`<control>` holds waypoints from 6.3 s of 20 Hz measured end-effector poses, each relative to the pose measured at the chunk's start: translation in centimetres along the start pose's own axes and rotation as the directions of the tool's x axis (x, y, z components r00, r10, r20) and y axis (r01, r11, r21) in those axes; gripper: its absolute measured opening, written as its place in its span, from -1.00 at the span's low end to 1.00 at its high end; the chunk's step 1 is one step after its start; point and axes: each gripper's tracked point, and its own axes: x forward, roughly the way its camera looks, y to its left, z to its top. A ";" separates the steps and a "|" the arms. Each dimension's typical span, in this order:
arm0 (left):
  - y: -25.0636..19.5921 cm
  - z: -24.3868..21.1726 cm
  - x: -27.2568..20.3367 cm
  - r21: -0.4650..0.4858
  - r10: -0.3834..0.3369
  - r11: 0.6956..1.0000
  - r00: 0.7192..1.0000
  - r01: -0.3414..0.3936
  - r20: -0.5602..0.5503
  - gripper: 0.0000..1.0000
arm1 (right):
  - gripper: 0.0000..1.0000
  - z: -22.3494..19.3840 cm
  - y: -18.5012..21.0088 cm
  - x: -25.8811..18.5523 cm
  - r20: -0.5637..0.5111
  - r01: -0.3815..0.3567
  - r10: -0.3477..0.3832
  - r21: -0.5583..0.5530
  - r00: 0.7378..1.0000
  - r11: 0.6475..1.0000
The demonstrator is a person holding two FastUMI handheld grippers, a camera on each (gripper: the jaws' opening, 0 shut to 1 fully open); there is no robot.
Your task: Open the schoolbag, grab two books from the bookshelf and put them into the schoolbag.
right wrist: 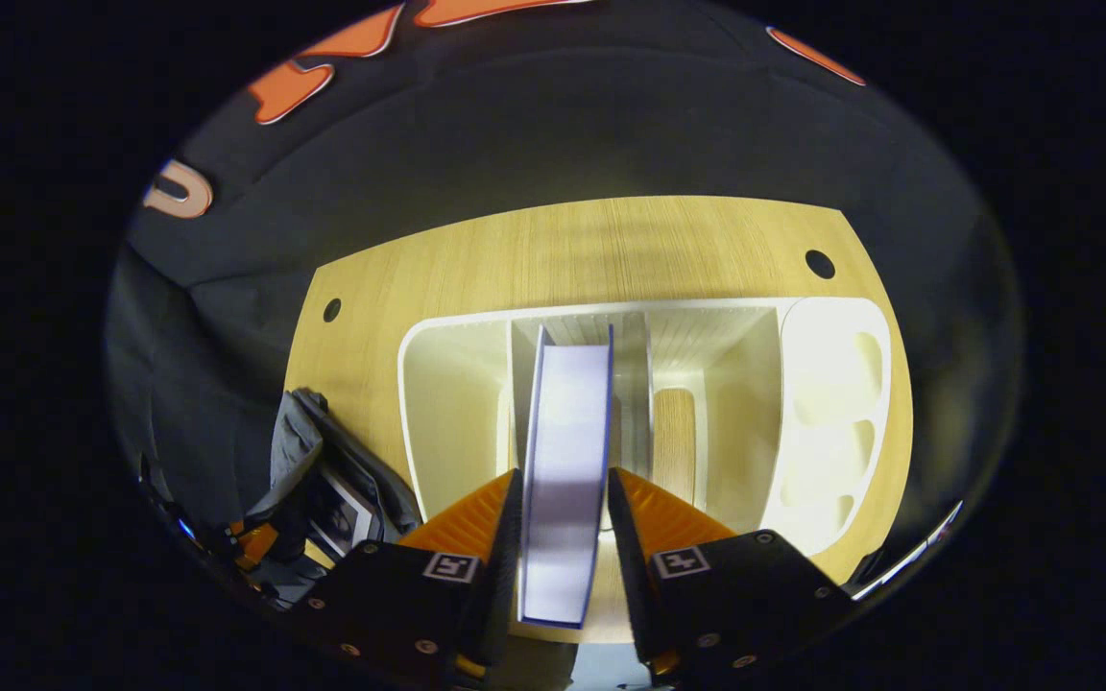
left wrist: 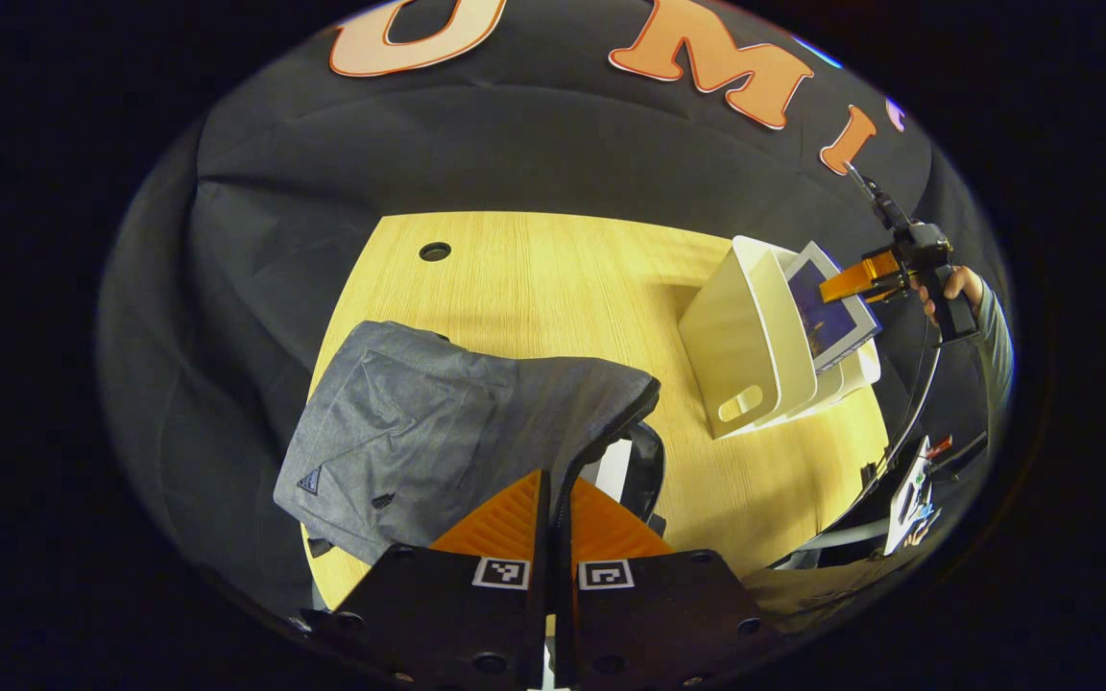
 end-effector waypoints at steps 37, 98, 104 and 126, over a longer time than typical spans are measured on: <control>0.0 -0.8 0.2 0.254 -0.207 0.944 0.978 0.209 -0.034 -0.92 | -0.38 -20.4 2.9 -11.0 0.156 -0.012 -0.052 0.383 0.986 0.924; -1.6 1.6 -3.8 0.396 -0.313 0.876 0.949 0.277 0.027 -0.92 | -0.36 -20.0 34.1 7.7 0.377 -0.656 0.538 0.414 0.754 0.631; -0.5 0.4 -2.4 0.383 -0.287 0.886 0.958 0.260 0.015 -0.88 | 0.49 -20.4 30.2 7.3 0.307 -0.491 0.399 0.339 0.864 0.802; -19.5 1.0 -2.6 0.233 -0.224 0.958 0.943 0.167 0.244 0.95 | 0.95 -12.8 5.7 -11.4 0.629 -0.194 0.160 -0.015 0.761 0.981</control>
